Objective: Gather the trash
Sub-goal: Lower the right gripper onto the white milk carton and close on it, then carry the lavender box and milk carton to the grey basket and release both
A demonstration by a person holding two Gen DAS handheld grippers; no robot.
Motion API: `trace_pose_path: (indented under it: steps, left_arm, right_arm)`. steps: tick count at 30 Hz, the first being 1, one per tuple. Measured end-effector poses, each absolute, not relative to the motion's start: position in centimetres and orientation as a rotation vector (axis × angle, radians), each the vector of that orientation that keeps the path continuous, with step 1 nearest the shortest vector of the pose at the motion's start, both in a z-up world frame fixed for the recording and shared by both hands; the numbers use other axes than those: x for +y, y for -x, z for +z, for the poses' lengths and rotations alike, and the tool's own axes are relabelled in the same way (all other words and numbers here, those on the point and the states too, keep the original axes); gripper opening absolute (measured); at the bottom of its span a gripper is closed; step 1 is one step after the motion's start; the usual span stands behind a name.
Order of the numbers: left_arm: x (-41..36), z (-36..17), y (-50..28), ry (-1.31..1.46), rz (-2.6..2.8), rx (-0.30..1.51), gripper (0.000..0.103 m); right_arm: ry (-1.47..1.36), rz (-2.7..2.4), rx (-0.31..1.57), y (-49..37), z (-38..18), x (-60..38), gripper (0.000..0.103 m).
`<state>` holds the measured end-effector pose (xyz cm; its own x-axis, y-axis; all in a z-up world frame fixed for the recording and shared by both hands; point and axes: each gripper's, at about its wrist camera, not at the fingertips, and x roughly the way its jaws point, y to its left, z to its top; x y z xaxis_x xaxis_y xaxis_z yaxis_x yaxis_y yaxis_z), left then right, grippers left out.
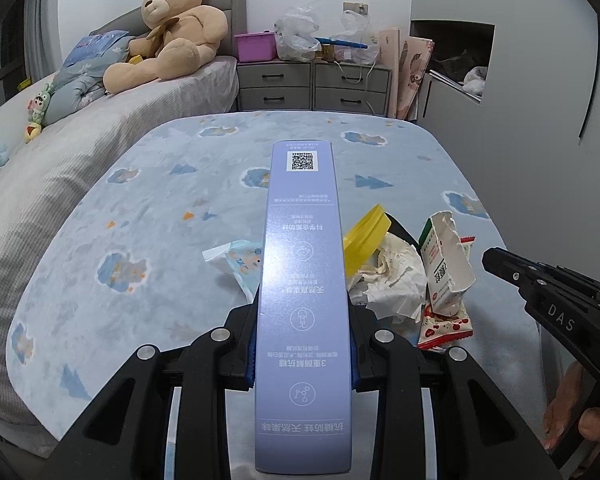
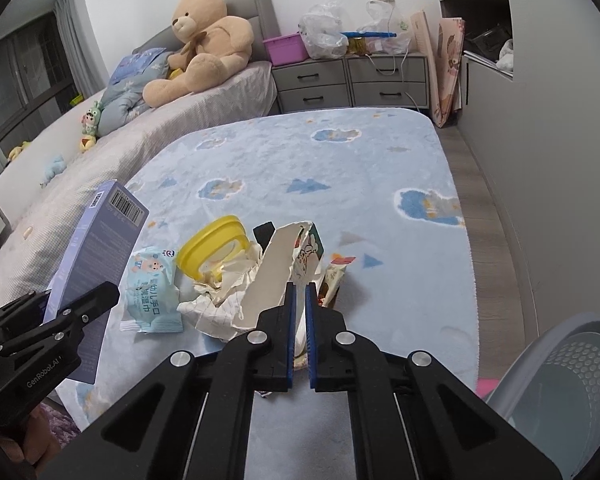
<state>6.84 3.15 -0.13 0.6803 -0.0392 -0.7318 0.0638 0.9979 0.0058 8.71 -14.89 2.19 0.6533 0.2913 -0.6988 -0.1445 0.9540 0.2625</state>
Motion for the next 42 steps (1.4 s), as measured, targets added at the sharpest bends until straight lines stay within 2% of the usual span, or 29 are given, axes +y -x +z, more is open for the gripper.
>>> trace_pose_path:
  steps: [6,13,14,15,17,37,38,39,41,42]
  left_arm:
    - [2.7,-0.2,-6.5,-0.045,-0.06,0.815,0.031]
    - [2.9,-0.3,-6.5,-0.044,-0.043,0.815,0.031]
    - [3.0,-0.3,-6.6,-0.042,-0.041,0.815,0.031]
    - [3.1,-0.3,-6.6,-0.04,-0.04,0.816,0.031]
    - [3.3,-0.2,-6.7,-0.036,-0.039,0.816,0.031]
    - [5.0,-0.5,-7.1,-0.014,-0.025,0.831,0.031]
    - [4.9,-0.5,-7.1,-0.014,-0.025,0.832,0.031]
    - [4.9,-0.5,-7.0,-0.013,-0.024,0.833,0.031]
    - [5.2,-0.5,-7.1,-0.009,-0.024,0.835,0.031]
    - [5.3,-0.5,-7.1,-0.009,-0.025,0.835,0.031]
  right_arm:
    - [-0.196,0.242,0.834,-8.5,1.9,-15.3,0.006]
    - [-0.189,0.276,0.835,-8.4,2.1,-14.3,0.013]
    - [-0.187,0.279,0.834,-8.4,2.0,-14.1,0.021]
    - [-0.184,0.278,0.831,-8.4,2.0,-14.0,0.034]
    - [-0.178,0.276,0.817,-8.3,2.2,-13.7,0.047]
    - [-0.084,0.172,0.883,-10.9,-0.5,-10.4,0.052]
    - [-0.086,0.165,0.886,-11.0,-0.7,-10.4,0.049]
    - [-0.091,0.161,0.887,-11.0,-0.7,-10.5,0.038]
    - [-0.107,0.161,0.893,-11.1,-0.8,-10.9,0.027]
    - [-0.116,0.161,0.887,-11.1,-0.7,-11.0,0.027]
